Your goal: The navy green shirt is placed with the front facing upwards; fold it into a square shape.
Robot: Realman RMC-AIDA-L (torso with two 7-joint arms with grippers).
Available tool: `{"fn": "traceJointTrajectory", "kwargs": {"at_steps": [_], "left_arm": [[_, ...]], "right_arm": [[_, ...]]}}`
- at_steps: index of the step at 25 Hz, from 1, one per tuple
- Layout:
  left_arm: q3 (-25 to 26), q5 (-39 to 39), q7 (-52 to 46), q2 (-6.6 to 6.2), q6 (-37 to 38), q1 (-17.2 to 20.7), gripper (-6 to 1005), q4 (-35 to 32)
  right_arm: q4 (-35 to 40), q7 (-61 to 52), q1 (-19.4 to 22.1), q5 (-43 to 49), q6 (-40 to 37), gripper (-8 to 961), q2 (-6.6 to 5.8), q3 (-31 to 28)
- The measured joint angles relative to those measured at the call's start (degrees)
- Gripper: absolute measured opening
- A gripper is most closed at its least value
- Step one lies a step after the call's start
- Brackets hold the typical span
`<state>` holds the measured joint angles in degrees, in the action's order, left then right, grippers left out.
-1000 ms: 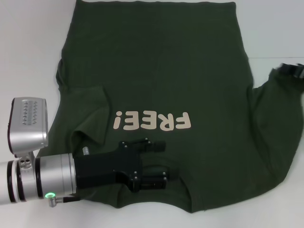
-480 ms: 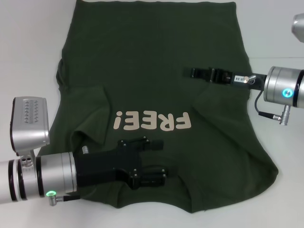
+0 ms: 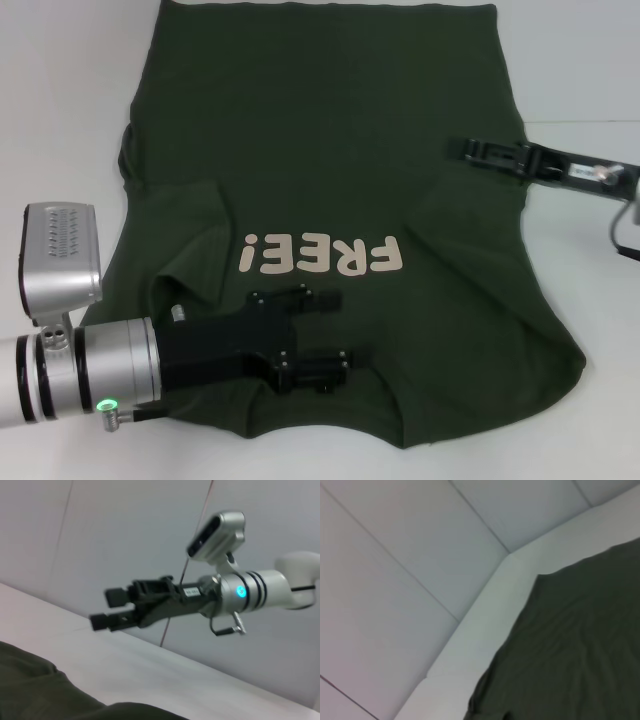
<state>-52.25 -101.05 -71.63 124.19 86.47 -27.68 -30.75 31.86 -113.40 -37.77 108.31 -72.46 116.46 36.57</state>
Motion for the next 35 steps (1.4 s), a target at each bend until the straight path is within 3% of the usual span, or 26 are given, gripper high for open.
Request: {"fn": "traceJointTrajectory", "kwargs": {"at_steps": [4,12,19,25,35], "left_arm": [[1.58,0.11,-0.35,0.00,0.29,0.40,833,0.00],[6.80,-0.14,-4.61,-0.09,0.68,2.47,834,-0.25],[8.30,0.03,-4.65,-0.19,0.89,3.52,834,-0.77],[8.57,0.03,-4.60,-0.18,1.43,3.56,835,-0.80],[8.57,-0.34,-4.27,-0.18,1.43,3.51,834,-0.80]], "right_arm": [[0.06,0.95,2.38,-0.21,-2.45,709,-0.73,-0.20],[-0.32,3.99,6.50,-1.47,-7.85,934,-0.99,-0.72],[-0.47,-0.15,7.85,3.21,-8.14,935,-3.09,-0.48],[-0.08,-5.02,7.74,9.03,-6.80,935,-3.85,-0.43],[-0.48,-6.79,6.95,13.69,-3.81,934,-3.11,-0.52]]}}
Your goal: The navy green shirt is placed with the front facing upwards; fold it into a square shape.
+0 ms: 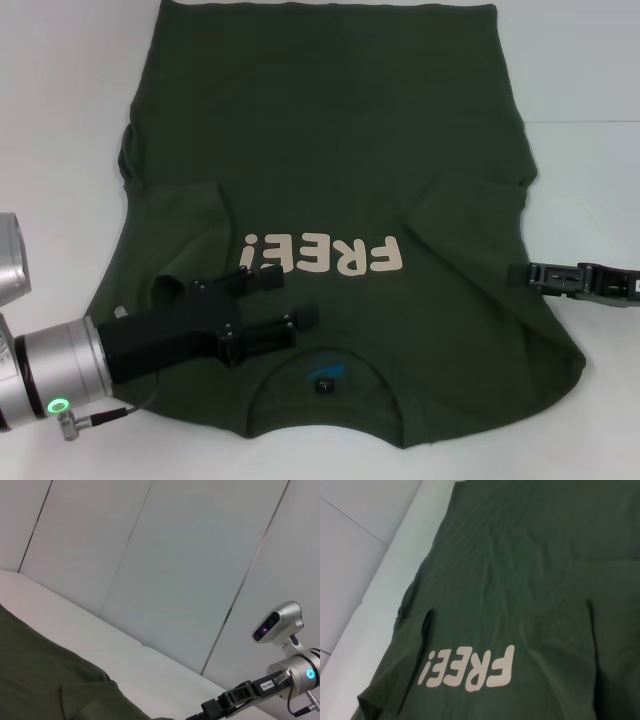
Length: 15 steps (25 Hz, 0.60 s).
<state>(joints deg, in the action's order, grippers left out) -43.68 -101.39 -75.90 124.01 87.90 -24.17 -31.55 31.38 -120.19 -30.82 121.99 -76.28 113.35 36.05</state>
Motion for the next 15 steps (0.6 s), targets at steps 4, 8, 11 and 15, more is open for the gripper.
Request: {"fn": "traceJointTrajectory", "kwargs": {"at_steps": [4,8,11,15], "left_arm": [[0.00,-0.10,0.10,0.00,-0.01,0.00,829,0.00],[-0.08,-0.12,0.13,0.00,-0.01,-0.02,829,0.00],[-0.13,-0.12,0.15,0.00,-0.01,-0.04,829,0.00],[-0.25,-0.13,0.23,0.00,-0.01,-0.06,829,0.00]], "right_arm": [[-0.06,0.01,-0.05,0.00,1.64,934,0.82,0.63],[0.26,0.31,-0.03,-0.19,1.76,935,1.21,0.50],[0.58,0.09,0.35,-0.45,1.65,935,0.89,-0.13],[0.48,-0.06,0.65,-0.39,1.75,935,0.28,-0.37]]}}
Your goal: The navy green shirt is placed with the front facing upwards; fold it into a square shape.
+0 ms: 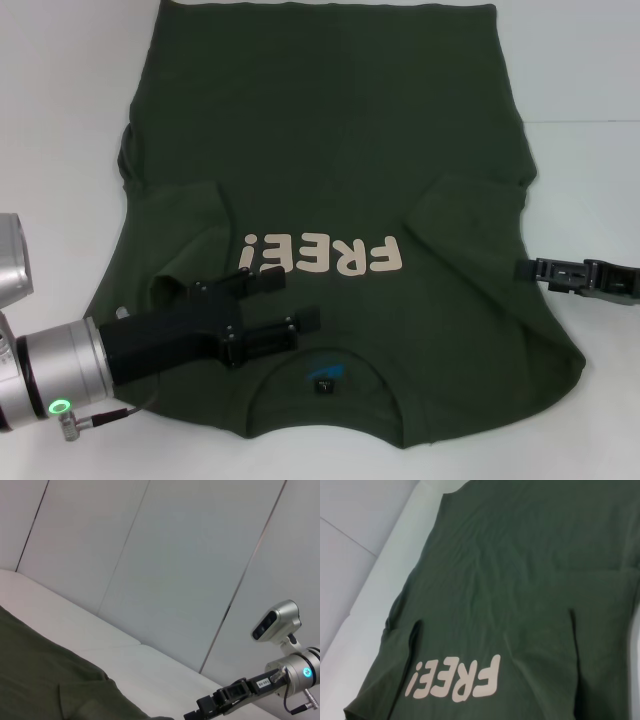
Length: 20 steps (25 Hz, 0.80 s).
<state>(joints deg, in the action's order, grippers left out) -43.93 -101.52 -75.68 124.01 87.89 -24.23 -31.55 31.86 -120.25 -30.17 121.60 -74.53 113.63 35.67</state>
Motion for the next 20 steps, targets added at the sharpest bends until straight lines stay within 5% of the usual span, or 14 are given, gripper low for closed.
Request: {"fn": "traceJointTrajectory", "kwargs": {"at_steps": [4,20], "left_arm": [[0.00,0.00,0.01,0.00,0.00,-0.03,828,0.05],[0.06,0.00,0.80,0.00,0.00,0.14,828,0.09]], "right_arm": [[-0.63,0.01,-0.11,0.26,1.00,934,0.34,0.32],[-2.08,2.37,-6.29,0.00,1.67,924,5.95,3.69]]}}
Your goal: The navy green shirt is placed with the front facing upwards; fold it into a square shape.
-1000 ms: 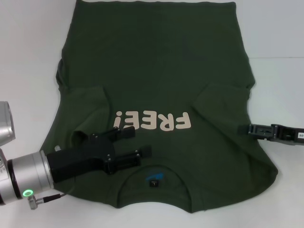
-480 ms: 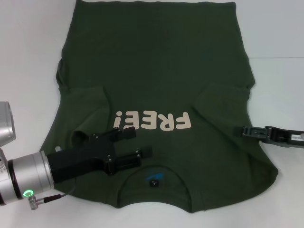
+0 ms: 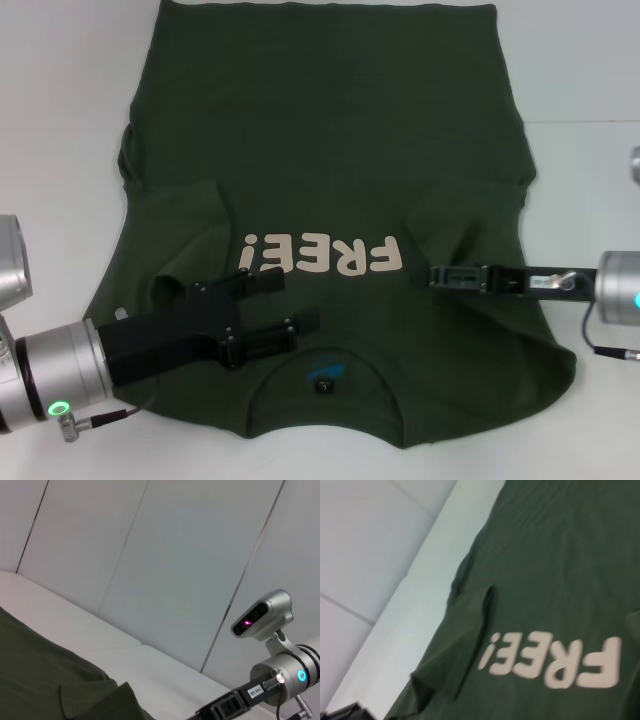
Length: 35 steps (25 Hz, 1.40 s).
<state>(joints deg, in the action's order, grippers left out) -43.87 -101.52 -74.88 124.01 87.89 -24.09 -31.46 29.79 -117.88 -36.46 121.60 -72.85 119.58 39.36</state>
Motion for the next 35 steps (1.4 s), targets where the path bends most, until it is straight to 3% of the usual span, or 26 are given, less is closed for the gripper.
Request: {"fn": "traceJointTrajectory", "kwargs": {"at_steps": [10,14,22,30,35], "left_arm": [[0.16,0.13,0.00,0.00,0.00,-0.01,831,0.09],[0.21,0.24,-0.10,0.00,0.00,0.06,832,0.07],[0.72,-0.22,-0.68,-0.08,-0.32,2.57,833,-3.13],[10.28,-2.29,-2.12,-0.31,-2.57,6.36,835,-5.71],[15.38,-8.39,-3.81,-0.55,-2.87,7.01,836,-6.87]], "right_arm": [[-1.19,1.47,-1.16,-0.63,-2.64,926,0.00,0.91],[-0.94,5.02,0.71,-7.14,-7.84,927,-1.16,0.60],[-1.13,11.56,3.72,-11.55,-8.86,929,-1.28,0.46],[-1.50,11.96,3.83,-11.95,-8.46,929,-0.26,0.43],[-2.81,12.51,3.06,-12.07,-6.98,924,0.08,0.58]]}}
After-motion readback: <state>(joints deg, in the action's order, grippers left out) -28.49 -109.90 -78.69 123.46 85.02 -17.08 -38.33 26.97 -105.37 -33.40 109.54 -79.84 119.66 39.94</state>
